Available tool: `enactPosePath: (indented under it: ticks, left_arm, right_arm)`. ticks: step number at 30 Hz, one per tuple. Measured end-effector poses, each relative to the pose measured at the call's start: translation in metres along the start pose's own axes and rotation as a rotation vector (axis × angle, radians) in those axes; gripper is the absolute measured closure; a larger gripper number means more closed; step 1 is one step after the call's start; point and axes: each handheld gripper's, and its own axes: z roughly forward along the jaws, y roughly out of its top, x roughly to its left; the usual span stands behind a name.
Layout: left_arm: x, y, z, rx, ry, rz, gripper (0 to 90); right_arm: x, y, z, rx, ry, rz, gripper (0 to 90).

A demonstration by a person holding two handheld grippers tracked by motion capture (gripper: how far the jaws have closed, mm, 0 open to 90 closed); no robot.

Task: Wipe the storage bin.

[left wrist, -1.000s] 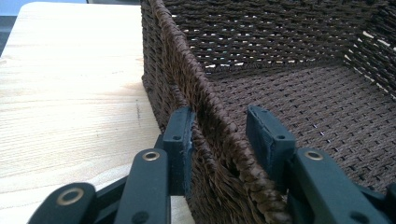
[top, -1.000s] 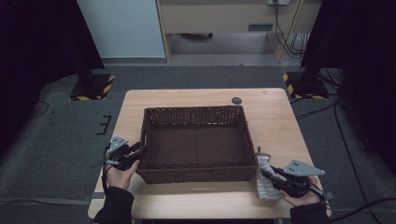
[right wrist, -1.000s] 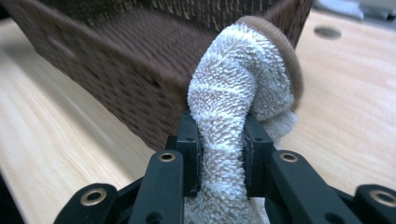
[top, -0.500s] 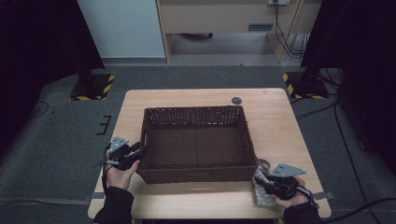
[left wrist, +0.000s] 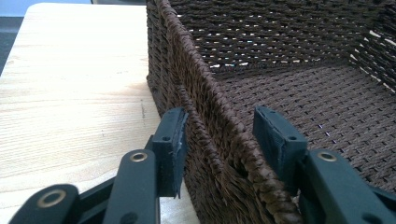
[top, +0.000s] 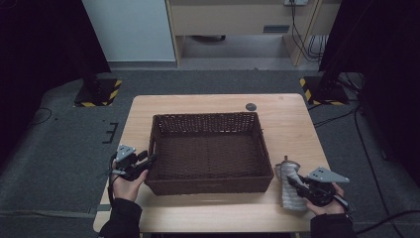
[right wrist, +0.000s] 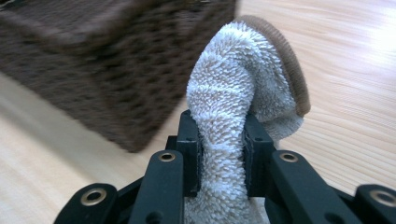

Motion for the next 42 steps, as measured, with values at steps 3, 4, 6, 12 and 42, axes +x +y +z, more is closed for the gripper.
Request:
enactPosePath:
  ticks: [3,4,6,12,42]
  left_arm:
    - [0.001,0.000,0.000,0.000,0.000,-0.001,51.9]
    - [0.001,0.000,0.000,-0.001,0.000,-0.004,51.2]
    - [0.001,0.000,0.000,-0.002,0.000,-0.004,50.6]
    - [0.001,0.000,0.000,0.000,0.000,-0.001,49.5]
    - [0.006,0.003,0.002,0.005,-0.066,0.010,65.0]
  right_arm:
    - [-0.011,-0.002,-0.007,0.002,-0.059,0.014,73.9]
    - [-0.014,-0.004,-0.010,0.008,-0.077,0.014,74.0]
    - [-0.018,-0.006,-0.011,0.013,-0.101,0.018,73.9]
    - [-0.027,-0.015,-0.001,0.063,-0.134,0.020,72.9]
    - [-0.029,0.017,0.001,-0.136,-0.107,0.028,47.5]
